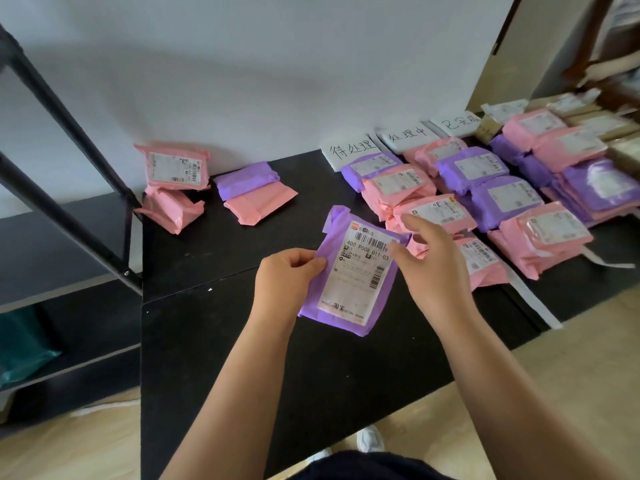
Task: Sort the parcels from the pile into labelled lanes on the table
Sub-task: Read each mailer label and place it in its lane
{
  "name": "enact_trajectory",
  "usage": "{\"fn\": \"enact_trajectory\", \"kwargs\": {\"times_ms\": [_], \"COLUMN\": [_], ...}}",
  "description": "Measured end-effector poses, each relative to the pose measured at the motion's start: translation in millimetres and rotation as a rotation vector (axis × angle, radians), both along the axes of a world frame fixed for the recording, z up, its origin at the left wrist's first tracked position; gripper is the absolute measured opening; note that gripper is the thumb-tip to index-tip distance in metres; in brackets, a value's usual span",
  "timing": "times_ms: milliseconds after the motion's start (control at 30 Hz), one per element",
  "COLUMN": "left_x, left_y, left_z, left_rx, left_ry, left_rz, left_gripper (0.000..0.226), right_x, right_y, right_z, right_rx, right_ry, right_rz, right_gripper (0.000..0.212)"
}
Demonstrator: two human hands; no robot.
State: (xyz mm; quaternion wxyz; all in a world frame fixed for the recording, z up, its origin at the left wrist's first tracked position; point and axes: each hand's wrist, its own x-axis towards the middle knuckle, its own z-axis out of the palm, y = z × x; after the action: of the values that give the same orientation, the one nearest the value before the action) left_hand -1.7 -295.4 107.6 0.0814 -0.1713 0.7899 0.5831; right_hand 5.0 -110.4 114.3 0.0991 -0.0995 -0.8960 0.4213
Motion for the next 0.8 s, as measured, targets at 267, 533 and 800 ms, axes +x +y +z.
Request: {"fn": "enact_trajectory", "kwargs": {"times_ms": [267,533,800], "left_x": [-3,-3,-1], "left_y": [9,20,22], "left_z": [0,16,22], "left_rx": [-0.039,0.104,0.313], "left_ry": [0.016,-0.067,-0.173], "left_rz": [-0.157,-0.151,-0.050], "left_gripper": [0.009,0.007,0.010], "right_x": [14,17,27], "right_y": [11,30,40], "right_z": [-8,-2,10], "right_rx": [0.082,-0.278,-0.617], "right_ry": [-0.035,-0.036,-0.170], "right_rz": [-0.054,-0.200,-0.142], "right_gripper": [0.031,0.028,0.024]}}
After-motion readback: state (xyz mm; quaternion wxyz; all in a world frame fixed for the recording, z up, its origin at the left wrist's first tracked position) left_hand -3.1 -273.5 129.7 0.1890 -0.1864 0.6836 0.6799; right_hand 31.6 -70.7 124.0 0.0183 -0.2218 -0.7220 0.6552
